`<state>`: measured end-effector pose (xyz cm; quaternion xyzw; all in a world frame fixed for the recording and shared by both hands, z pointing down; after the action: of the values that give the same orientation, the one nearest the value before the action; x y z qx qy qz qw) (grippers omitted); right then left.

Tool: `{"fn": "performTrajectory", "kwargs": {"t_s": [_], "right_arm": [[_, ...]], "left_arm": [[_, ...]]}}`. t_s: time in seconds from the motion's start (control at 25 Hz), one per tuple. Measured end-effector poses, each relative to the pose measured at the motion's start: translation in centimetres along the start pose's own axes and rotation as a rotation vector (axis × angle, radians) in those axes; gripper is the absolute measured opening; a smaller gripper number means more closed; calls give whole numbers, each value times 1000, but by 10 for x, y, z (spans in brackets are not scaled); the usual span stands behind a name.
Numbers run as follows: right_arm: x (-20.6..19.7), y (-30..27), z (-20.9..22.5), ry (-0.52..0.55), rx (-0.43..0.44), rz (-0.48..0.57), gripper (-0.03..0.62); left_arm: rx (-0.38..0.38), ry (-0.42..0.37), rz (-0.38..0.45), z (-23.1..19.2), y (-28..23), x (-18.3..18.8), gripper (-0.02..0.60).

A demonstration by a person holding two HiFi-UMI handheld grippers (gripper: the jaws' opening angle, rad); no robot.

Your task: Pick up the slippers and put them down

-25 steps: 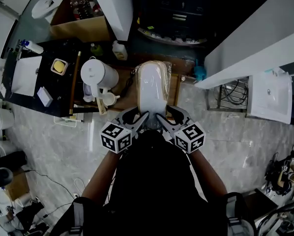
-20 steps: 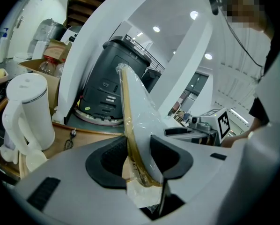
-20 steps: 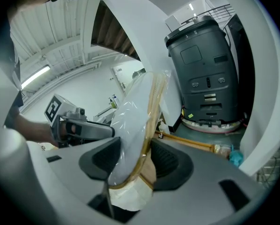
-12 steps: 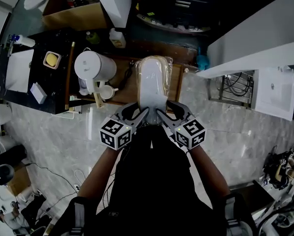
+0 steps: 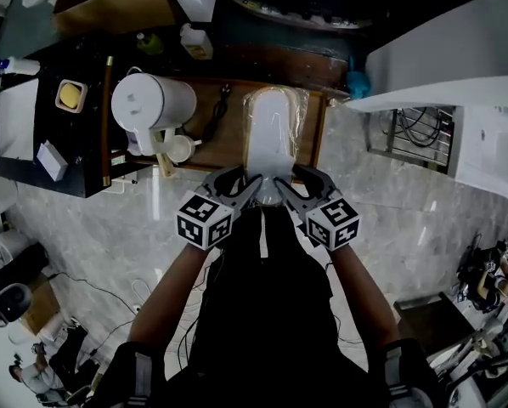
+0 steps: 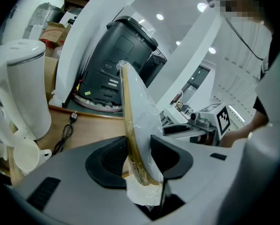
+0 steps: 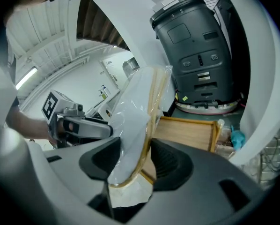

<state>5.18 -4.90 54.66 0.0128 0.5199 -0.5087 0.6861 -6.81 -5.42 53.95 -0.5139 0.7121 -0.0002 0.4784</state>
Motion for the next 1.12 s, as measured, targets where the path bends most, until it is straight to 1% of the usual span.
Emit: {"fn": "performTrajectory", "kwargs": {"t_s": [0.12,0.4,0.76,1.12], "right_arm": [[-10,-11,8,-17,-14,-10,209],[-33,-32,27,-60,-45,-27,209],[-70,-64,48,-93,-53,-107,209],[-93,-87,70,-84,-50,-184,204]], "left_arm": [[1,19,-12,-12,-9,-9,160],[-2,24,-51,-37,-33,-28,160],[2,79,-120,-71,-58,-65,160],[16,69,-195,-97,-83,-86,161]]}}
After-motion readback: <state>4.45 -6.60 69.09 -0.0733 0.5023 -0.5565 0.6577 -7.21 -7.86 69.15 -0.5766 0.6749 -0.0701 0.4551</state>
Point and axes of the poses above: the fingertips, and each gripper's own axes: y backward along the fingers, z to its right, x out of its top, the point moved 4 cm from there along y, backward along the fingers, and after that the axes turned 4 degrees about z, right-handed, at the moved point
